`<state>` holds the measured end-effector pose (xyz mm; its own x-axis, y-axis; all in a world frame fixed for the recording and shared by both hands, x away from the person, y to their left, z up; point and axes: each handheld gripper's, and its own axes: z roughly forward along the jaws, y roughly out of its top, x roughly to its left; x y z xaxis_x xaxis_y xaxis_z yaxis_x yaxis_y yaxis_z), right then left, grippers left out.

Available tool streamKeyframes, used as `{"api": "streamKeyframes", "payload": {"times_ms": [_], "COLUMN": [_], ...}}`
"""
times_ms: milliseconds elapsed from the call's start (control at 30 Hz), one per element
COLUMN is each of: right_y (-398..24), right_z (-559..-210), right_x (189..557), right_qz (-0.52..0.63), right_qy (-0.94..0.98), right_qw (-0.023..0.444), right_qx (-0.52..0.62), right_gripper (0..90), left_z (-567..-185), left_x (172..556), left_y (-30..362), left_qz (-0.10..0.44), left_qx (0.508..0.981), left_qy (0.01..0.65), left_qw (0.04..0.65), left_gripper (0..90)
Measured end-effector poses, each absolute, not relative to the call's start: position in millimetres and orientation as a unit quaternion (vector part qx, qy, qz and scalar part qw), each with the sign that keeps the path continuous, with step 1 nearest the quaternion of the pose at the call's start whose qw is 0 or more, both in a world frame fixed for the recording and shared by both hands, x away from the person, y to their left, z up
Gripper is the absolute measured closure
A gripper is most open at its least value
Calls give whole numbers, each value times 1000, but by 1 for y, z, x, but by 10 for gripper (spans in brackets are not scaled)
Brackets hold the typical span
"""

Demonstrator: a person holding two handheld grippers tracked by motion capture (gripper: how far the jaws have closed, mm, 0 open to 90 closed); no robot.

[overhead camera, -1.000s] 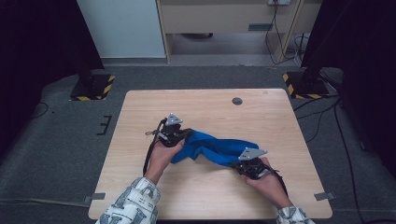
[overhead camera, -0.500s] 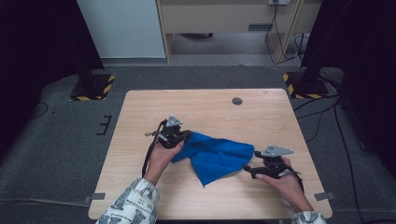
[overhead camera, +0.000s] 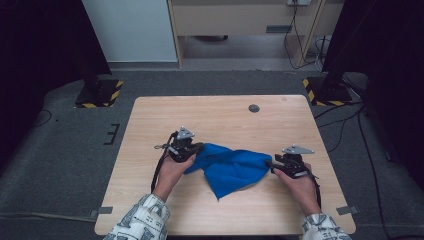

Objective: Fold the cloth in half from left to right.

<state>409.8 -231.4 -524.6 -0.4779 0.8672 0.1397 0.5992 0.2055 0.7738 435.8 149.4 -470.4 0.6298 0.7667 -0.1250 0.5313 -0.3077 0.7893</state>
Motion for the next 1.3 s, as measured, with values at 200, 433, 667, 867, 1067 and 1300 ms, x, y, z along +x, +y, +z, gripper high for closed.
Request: {"api": "streamKeyframes", "payload": {"times_ms": [200, 433, 667, 867, 1067, 1300], "right_y": [-215, -203, -177, -169, -179, -186], "right_z": [-534, -533, -530, -524, -518, -520], "right_x": [412, 421, 434, 429, 419, 415], "right_qz": [383, 373, 358, 357, 368, 371], "right_qy": [781, 799, 816, 825, 816, 812], "right_qw": [162, 166, 167, 173, 182, 183], "right_qx": [467, 442, 423, 402, 408, 411], "right_gripper": [653, 870, 873, 873, 871, 867], "left_z": [-473, -483, -498, -505, -512, -498], "left_x": [431, 413, 394, 392, 408, 402], "left_y": [156, 175, 200, 208, 202, 206], "left_qz": [145, 145, 134, 120, 126, 166], "left_qx": [796, 798, 801, 798, 781, 758], "left_qy": [409, 411, 426, 432, 447, 431], "left_qw": [421, 416, 399, 402, 417, 461], "left_gripper": [855, 857, 859, 852, 701, 557]}}
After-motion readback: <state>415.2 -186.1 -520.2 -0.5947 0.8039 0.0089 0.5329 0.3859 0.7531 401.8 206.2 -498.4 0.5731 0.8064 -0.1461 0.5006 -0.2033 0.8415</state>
